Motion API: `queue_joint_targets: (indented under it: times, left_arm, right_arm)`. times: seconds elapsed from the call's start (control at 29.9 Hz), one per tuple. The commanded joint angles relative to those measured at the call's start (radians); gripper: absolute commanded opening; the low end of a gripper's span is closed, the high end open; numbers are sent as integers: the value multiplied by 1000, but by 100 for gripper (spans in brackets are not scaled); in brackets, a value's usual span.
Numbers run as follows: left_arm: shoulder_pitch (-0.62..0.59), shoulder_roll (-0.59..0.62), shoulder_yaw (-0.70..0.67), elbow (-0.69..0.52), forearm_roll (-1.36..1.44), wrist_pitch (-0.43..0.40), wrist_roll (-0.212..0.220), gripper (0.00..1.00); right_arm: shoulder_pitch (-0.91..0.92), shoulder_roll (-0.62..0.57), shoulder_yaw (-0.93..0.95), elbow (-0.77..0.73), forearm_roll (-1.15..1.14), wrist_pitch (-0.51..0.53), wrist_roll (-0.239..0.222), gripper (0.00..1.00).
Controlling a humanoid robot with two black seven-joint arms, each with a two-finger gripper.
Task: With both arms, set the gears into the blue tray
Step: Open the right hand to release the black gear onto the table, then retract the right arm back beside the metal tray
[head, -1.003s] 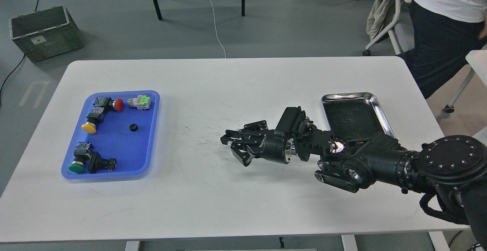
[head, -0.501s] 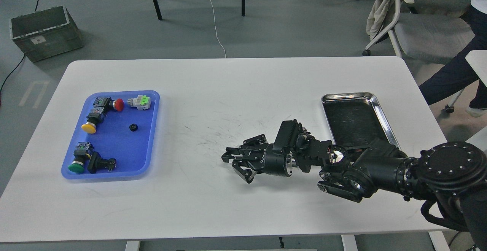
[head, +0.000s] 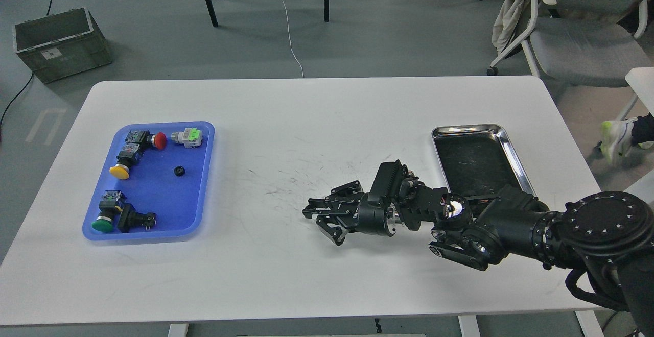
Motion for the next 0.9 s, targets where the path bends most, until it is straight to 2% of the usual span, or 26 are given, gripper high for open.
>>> queue_joint_targets:
  times: [0.0,0.07,0.1,0.43,0.6,0.87]
  left_arm:
    - [-2,8,0,-2,1,1,0,98]
    - [-2,9,2,-2,1,-1,0,98]
    - [-2,11,2,-2,1,-1,0,98]
    - [0,31,5,-5,2,-5,0,98]
    - [12,63,20,-64,13,-5,0,98]
    - [17,64,23,-71,18,-7,0,98]
  right_arm:
    - [0,0,38,-2,22,-3,-4,54]
    - [0,0,73,-6,57,5,-8,72]
    - [0,0,81,-11,77,5,-8,77]
    - [5,0,110,-60,294,5,-28,87]
    - [31,0,167,-66,497,5,-36,89]
    - [57,-3,233,-51,722,5,-36,93]
